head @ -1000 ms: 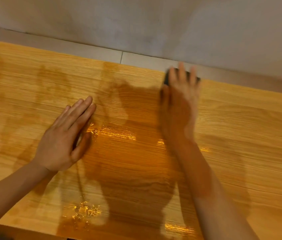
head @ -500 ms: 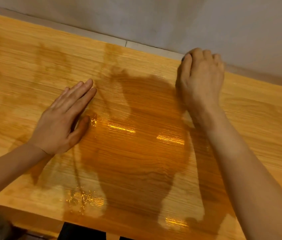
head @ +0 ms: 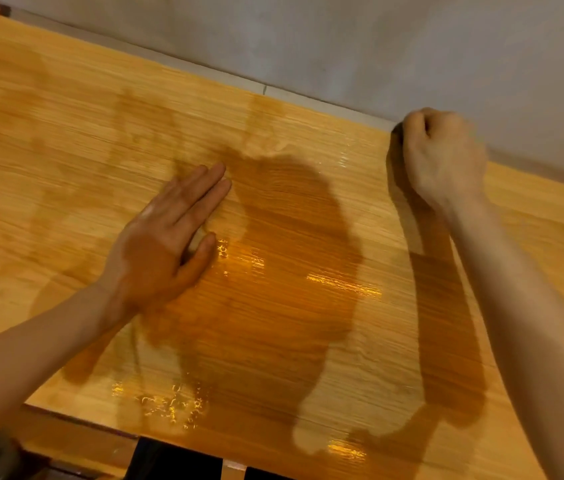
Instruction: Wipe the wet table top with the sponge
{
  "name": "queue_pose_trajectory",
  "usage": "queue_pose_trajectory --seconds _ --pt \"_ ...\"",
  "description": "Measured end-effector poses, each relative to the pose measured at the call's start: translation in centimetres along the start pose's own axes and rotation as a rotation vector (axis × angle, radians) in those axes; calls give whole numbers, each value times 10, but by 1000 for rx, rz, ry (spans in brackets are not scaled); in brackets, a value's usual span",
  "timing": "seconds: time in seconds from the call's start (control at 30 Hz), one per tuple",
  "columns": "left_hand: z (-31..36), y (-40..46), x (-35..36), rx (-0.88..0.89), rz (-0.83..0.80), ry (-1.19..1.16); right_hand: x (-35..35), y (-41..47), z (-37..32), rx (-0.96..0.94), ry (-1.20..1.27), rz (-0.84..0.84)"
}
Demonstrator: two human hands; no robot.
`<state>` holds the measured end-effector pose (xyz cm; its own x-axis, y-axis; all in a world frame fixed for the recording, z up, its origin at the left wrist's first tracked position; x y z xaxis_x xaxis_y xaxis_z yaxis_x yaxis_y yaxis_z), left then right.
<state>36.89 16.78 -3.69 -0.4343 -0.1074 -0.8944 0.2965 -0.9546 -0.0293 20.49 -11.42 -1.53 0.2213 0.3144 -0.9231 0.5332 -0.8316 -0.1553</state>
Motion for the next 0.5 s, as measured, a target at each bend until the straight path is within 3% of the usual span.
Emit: queue_pose_trajectory --seconds 0.17,0.27,0.37,0.5 --pt "-3 -1 2 12 19 -2 54 14 -110 -204 53 2" --pt "-5 0 2 8 19 -18 67 14 -137 -344 131 -9" --pt "-3 -1 2 10 30 -39 51 1 -89 -385 178 57" --pt "-4 -3 2 3 30 -32 19 -19 -2 -128 89 195"
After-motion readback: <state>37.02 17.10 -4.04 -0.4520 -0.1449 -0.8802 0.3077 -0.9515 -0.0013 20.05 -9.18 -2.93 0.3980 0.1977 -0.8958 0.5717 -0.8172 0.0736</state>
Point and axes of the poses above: each hand's wrist, its own y-axis towards the middle knuckle, its own x-axis out of the palm, z = x × y, the point moved 4 cm from there along y, towards the middle knuckle, and after that the axes turned 7 degrees about -x, right-handed, at the moved point
